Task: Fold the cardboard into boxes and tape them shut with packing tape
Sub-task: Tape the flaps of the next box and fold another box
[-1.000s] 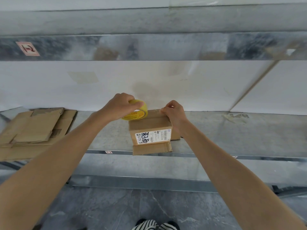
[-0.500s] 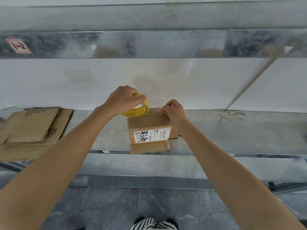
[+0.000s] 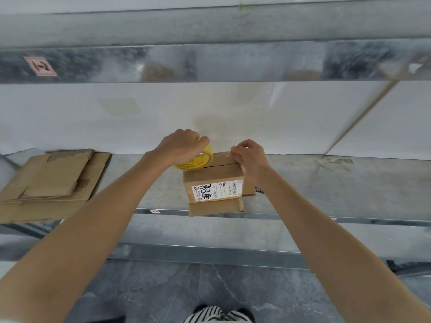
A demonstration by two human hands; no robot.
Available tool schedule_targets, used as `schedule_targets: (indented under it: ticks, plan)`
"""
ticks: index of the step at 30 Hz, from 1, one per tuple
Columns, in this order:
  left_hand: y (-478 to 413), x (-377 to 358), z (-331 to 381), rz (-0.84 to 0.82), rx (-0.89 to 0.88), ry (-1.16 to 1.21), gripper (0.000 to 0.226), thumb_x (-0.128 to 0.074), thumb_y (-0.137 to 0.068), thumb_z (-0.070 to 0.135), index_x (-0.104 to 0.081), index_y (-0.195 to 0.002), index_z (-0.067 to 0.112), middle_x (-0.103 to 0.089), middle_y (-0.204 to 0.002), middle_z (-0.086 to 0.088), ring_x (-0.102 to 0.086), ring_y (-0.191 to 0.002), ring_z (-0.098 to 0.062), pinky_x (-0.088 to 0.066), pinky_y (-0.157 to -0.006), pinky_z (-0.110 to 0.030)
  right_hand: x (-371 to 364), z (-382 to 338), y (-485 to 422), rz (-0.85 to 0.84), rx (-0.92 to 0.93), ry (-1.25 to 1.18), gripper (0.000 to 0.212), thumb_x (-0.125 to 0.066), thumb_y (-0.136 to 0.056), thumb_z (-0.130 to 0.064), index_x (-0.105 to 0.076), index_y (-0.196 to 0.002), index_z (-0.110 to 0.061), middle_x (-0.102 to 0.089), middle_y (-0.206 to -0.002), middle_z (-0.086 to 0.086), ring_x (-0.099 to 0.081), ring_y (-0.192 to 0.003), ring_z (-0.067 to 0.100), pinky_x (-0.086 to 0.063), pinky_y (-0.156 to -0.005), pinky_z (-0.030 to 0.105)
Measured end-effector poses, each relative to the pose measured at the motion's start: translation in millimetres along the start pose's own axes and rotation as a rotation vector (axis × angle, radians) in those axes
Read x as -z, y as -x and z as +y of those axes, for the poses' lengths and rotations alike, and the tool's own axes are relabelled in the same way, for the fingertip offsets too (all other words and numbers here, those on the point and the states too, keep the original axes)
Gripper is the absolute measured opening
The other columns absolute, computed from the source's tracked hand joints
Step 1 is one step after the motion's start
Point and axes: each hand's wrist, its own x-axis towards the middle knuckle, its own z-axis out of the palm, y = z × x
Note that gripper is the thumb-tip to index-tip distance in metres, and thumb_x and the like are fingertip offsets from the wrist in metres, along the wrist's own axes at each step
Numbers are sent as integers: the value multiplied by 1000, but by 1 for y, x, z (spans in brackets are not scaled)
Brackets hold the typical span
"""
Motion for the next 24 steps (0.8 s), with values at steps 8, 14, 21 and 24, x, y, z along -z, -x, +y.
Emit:
schedule_targets:
  ticks: [8, 14, 21, 24]
  plan:
    - [-5, -3, 6, -116, -6, -27, 27, -38, -89, 33, -41, -69, 14, -47, -77, -6, -42, -68, -24, -28, -56, -30, 14, 1, 0, 17, 37, 233, 23, -54, -90, -1, -43, -74, -14, -59, -71, 6, -58, -69, 17, -49, -59, 24]
    - [-7, -6, 19, -117, -26, -157, 29, -38, -91, 34, -37, -66, 19, -43, -74, -2, -42, -70, -23, -26, -55, -30, 34, 3, -2, 67, -19, 109, 23, -49, -90, 6, -40, -75, -10, -52, -73, 10, -56, -73, 17, -58, -65, 33]
    - [-11, -13, 17, -50, -41, -36, 37, -51, -87, 44, -42, -65, 15, -47, -68, -1, -45, -63, -19, -28, -55, -29, 39, 16, -6, 88, -65, 110, 23, -45, -90, 8, -40, -78, -10, -52, -80, 9, -58, -73, 16, -59, -64, 37]
    - [-9, -16, 12, -16, -60, 57, 47, -57, -84, 52, -40, -58, 17, -43, -62, -1, -42, -58, -17, -27, -53, -29, 39, 23, -7, 70, -84, 114, 21, -48, -91, 6, -41, -80, -10, -53, -81, 9, -60, -74, 18, -58, -63, 37]
